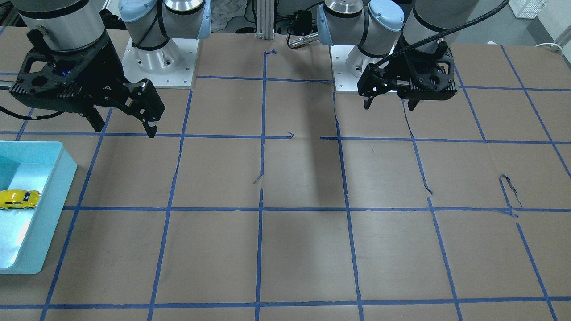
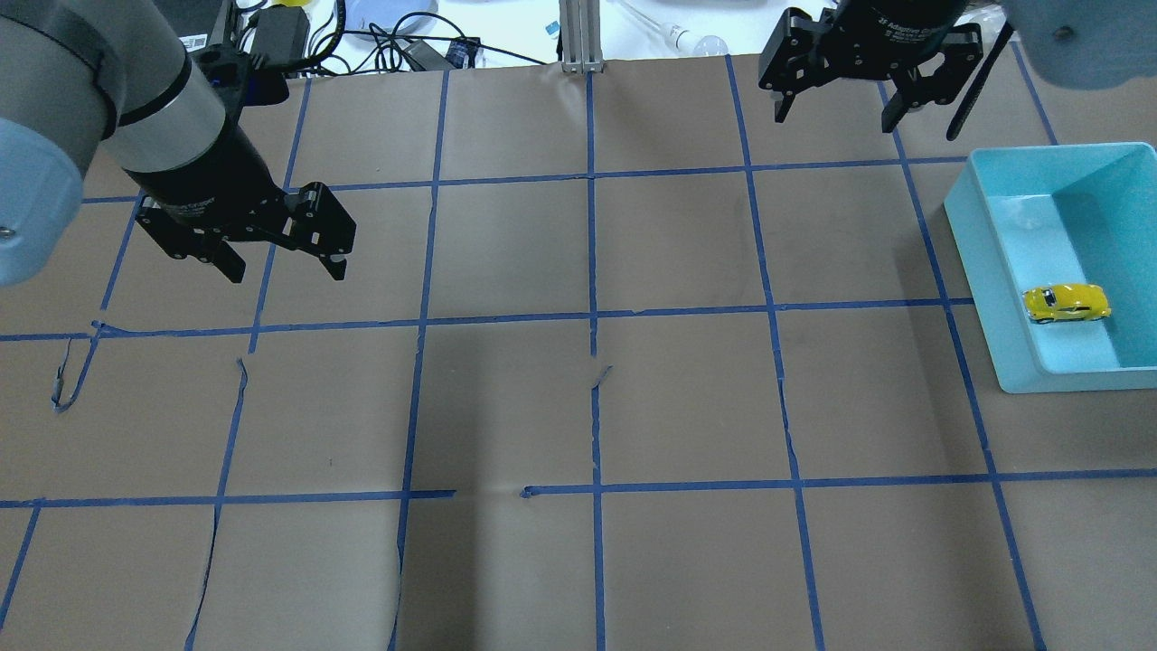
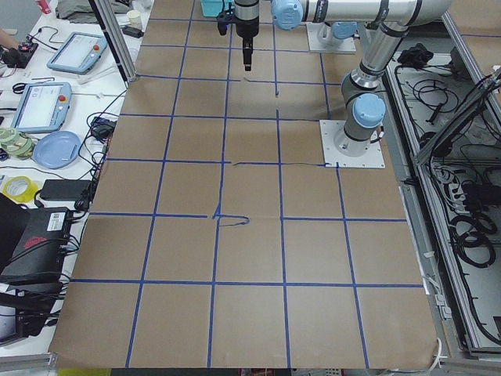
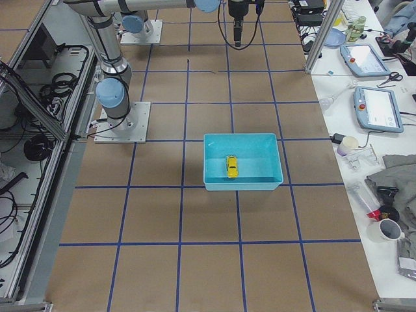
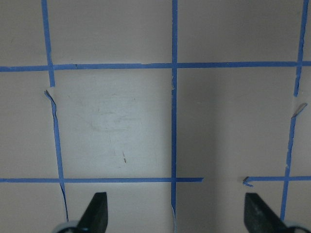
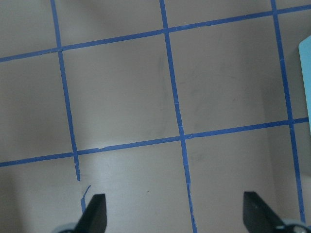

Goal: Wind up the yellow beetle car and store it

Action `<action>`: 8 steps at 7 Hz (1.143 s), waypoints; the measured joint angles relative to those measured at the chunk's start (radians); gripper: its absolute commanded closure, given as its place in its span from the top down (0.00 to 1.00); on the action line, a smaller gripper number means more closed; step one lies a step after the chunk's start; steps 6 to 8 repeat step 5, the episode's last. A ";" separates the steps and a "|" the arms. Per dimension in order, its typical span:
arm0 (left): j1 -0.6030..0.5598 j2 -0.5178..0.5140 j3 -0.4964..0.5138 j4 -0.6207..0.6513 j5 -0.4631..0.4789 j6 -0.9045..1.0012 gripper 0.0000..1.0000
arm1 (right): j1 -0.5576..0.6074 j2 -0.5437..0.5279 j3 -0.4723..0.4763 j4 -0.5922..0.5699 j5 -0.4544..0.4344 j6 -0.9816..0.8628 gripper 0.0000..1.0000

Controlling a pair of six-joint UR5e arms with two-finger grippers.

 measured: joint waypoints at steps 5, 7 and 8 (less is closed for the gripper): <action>0.000 0.004 -0.002 0.000 0.004 0.002 1.00 | -0.001 0.004 0.001 0.000 0.000 -0.003 1.00; 0.000 0.004 -0.002 0.000 0.004 0.002 1.00 | -0.001 0.004 0.001 0.000 0.000 -0.003 1.00; 0.000 0.004 -0.002 0.000 0.004 0.002 1.00 | -0.001 0.004 0.001 0.000 0.000 -0.003 1.00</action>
